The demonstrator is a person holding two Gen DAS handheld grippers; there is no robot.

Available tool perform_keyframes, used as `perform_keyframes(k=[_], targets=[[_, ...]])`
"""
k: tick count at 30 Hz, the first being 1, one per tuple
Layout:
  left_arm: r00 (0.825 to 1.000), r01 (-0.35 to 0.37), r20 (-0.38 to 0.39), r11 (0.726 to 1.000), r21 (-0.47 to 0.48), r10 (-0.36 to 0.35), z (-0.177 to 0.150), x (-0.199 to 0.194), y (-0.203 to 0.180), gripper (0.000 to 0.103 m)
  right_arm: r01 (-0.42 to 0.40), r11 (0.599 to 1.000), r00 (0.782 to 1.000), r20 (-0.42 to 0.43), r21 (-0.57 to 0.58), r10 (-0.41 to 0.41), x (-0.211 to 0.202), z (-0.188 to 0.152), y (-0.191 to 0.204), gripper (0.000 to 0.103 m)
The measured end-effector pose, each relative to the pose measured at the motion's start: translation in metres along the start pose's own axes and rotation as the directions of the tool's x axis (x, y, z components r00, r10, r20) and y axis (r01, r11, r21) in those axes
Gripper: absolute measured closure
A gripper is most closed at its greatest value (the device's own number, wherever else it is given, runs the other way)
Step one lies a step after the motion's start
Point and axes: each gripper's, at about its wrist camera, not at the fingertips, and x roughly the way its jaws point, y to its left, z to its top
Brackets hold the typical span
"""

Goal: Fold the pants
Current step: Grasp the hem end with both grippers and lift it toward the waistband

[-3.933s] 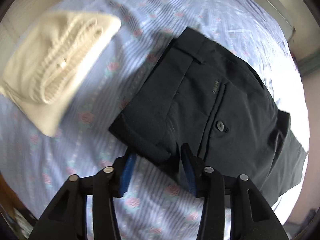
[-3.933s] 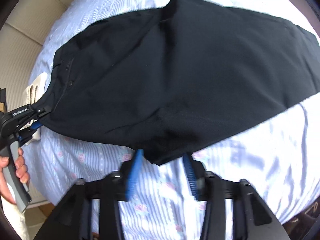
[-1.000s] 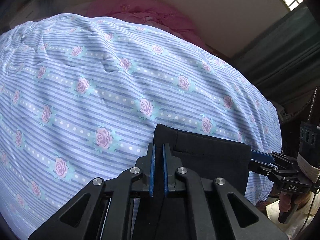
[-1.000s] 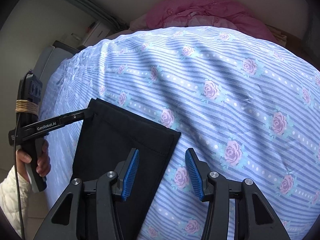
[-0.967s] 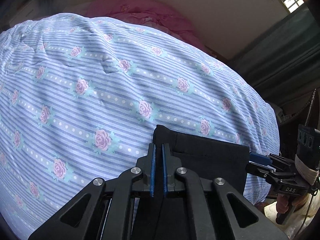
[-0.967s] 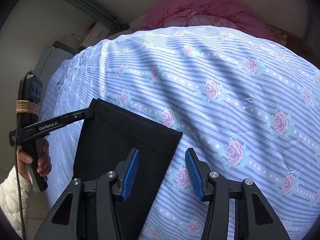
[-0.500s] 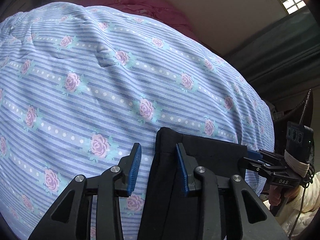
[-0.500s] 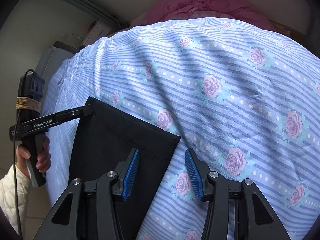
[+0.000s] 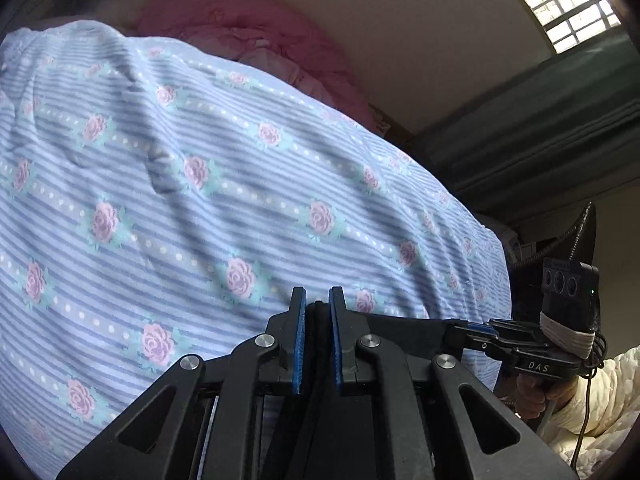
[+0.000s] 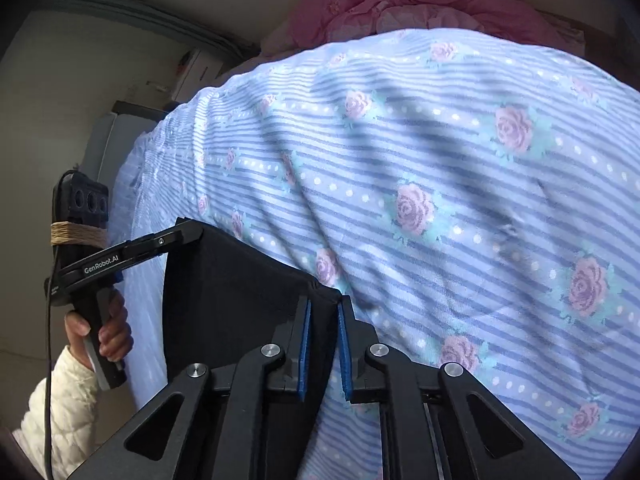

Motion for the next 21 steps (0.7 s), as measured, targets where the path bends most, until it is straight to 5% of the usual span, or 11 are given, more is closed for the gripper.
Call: perform_keyframes(k=[3, 6, 8, 10, 13, 17, 21], targets=[[0.997, -0.060, -0.054, 0.998, 0.015, 0.060, 0.008, 0.017, -0.004, 0.092, 0.096, 0.987, 0.995, 0.038, -0.126, -0.092, -0.007, -0.004, 0.019, 0.091], [0.992, -0.104, -0.071, 0.994, 0.028, 0.105, 0.007, 0.024, -0.005, 0.091, 0.113, 0.984, 0.994, 0.027, -0.135, -0.110, 0.000, -0.006, 0.018, 0.091], [0.992, -0.102, -0.074, 0.994, 0.030, 0.104, 0.008, 0.019, -0.005, 0.086, 0.101, 0.986, 0.995, 0.025, -0.133, -0.098, -0.001, -0.006, 0.019, 0.091], [0.988, -0.138, -0.059, 0.989, 0.045, 0.140, 0.008, 0.010, -0.009, 0.069, 0.104, 0.984, 0.995, 0.025, -0.143, -0.101, 0.000, -0.007, 0.020, 0.091], [0.993, -0.102, -0.052, 0.991, 0.081, 0.107, 0.003, -0.009, -0.014, 0.053, 0.104, 0.985, 0.995, 0.022, -0.137, -0.102, -0.002, -0.006, 0.010, 0.090], [0.988, -0.081, -0.119, 0.990, 0.113, 0.094, -0.013, -0.006, -0.013, 0.052, 0.087, 0.990, 0.996, 0.018, -0.110, -0.085, -0.002, -0.008, 0.001, 0.089], [0.985, -0.062, -0.161, 0.997, 0.037, 0.068, -0.020, 0.015, 0.008, 0.054, 0.051, 0.997, 0.999, 0.000, -0.054, -0.051, 0.000, -0.008, -0.014, 0.080]])
